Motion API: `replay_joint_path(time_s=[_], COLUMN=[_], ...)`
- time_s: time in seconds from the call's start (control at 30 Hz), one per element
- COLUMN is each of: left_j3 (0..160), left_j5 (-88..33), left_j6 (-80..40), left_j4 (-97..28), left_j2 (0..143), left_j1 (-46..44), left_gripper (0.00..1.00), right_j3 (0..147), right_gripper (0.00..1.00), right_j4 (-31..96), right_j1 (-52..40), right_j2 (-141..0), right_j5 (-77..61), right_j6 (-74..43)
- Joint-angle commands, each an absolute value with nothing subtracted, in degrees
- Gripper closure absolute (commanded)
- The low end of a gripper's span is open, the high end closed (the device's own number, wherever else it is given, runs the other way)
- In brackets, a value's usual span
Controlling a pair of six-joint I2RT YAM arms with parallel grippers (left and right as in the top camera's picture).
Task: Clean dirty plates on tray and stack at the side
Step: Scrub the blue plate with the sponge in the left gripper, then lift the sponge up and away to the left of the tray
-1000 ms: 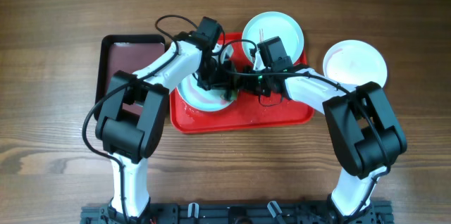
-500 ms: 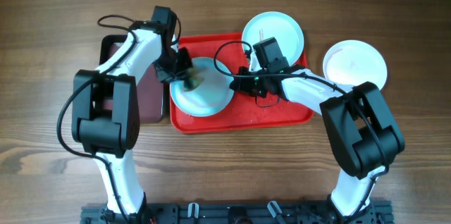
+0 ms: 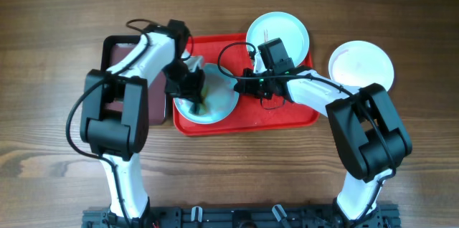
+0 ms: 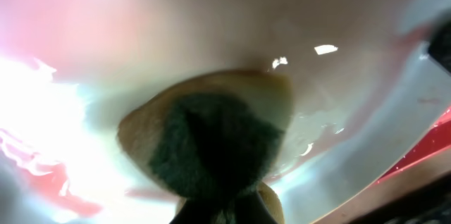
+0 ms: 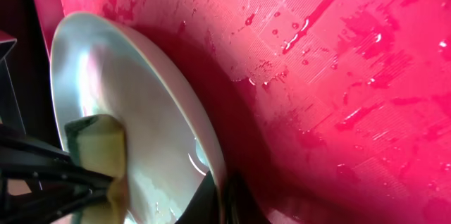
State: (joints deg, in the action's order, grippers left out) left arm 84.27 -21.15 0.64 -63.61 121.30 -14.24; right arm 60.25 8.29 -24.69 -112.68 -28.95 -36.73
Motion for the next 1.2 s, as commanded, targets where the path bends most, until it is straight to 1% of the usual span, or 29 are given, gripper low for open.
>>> replay_joint_path(time_s=[0.0,0.1,0.17,0.33,0.4,0.43,0.5,0.57,0.6,0.77,0.87,0.93,1.07,1.17], left_j3=[83.20,83.20,83.20,83.20,83.20,83.20,83.22,84.01,84.88,92.84,99.63,103.70,109.56,110.91], left_j5=[-23.57,-23.44,-21.50,-9.65,-0.97,7.01,16.95,25.67,27.33,26.61,16.03,10.98,7.27,7.27], left_j6=[5.19,2.26,-1.72,-14.20,-16.43,-18.70,-21.78,-23.24,-23.24,-24.45,-19.86,-19.53,-19.53,-19.53], left_j4=[-57.87,-53.28,-49.91,-42.63,-40.86,-40.49,-40.53,-41.87,-42.96,-51.68,-59.72,-65.12,-72.77,-74.98], left_j2=[122.91,122.91,122.91,122.91,122.91,122.91,122.91,122.89,122.89,122.72,122.06,121.51,119.92,117.51], left_j1=[-17.63,-19.09,-19.79,-20.93,-21.32,-21.50,-21.50,-21.50,-21.50,-21.50,-21.54,-21.50,-21.08,-19.99], left_gripper=[0.96,0.96,0.96,0.96,0.96,0.96,0.96,0.96,0.96,0.96,0.96,0.96,0.96,0.96], right_j3=[59.90,59.90,59.90,59.90,59.90,59.90,59.90,59.90,59.90,59.90,59.90,59.90,59.90,60.12], right_gripper=[0.96,0.96,0.96,0.96,0.96,0.96,0.96,0.96,0.96,0.96,0.96,0.96,0.96,0.96], right_j4=[8.80,8.80,8.78,8.80,8.86,8.88,8.86,8.86,8.86,8.86,8.86,8.78,8.80,8.82], right_j1=[-24.51,-24.51,-24.51,-24.51,-24.51,-24.51,-24.51,-24.51,-24.51,-24.51,-24.51,-24.51,-24.51,-24.51], right_j2=[-114.58,-114.58,-114.58,-114.58,-114.58,-114.58,-114.58,-114.58,-114.58,-114.58,-114.58,-114.56,-114.54,-114.54], right_j5=[-28.40,-28.38,-28.38,-28.38,-28.38,-28.36,-28.36,-28.36,-28.36,-28.36,-28.38,-28.38,-28.40,-28.62], right_j6=[-37.93,-37.91,-37.91,-37.91,-37.91,-37.89,-37.91,-37.91,-37.91,-37.93,-37.93,-37.89,-37.52,-37.45])
